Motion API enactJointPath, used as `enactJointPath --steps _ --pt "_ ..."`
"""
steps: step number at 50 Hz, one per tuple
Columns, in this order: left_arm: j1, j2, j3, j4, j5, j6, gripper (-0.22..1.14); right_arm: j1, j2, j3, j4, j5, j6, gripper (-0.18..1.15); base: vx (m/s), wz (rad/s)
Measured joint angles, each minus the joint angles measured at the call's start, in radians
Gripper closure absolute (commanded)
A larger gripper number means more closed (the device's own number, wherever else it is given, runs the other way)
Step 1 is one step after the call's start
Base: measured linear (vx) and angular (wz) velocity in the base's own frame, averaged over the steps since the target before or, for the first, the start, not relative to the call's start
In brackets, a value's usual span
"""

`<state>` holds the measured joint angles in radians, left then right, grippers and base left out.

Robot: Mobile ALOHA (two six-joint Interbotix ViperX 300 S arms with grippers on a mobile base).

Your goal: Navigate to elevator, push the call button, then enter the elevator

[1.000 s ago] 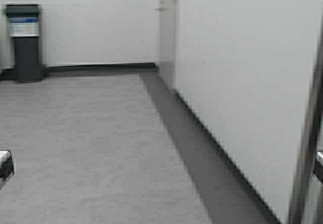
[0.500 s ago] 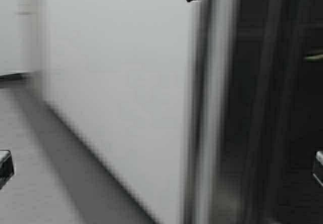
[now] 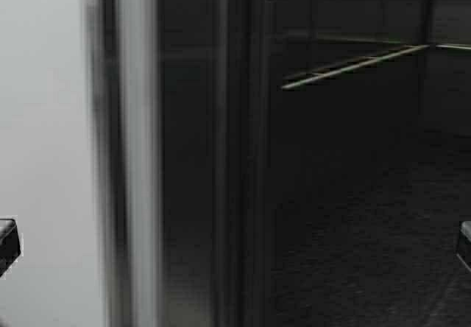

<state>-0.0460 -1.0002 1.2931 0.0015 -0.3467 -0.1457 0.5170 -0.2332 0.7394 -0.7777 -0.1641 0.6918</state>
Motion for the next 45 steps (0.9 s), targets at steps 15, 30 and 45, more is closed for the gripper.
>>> enactJointPath --steps 15,30,45 --pt "0.0 0.005 -0.005 0.009 -0.005 -0.005 0.89 -0.002 0.021 -0.009 0.0 -0.002 -0.002 0.9 0.47 -0.48" --pt "0.0 -0.031 -0.006 0.014 -0.005 -0.008 0.89 0.003 0.031 -0.011 0.003 -0.002 -0.002 0.9 0.46 -0.56" --pt "0.0 -0.051 0.011 0.014 -0.003 -0.003 0.89 0.0 0.041 -0.021 0.003 -0.026 0.0 0.9 0.45 -0.53"
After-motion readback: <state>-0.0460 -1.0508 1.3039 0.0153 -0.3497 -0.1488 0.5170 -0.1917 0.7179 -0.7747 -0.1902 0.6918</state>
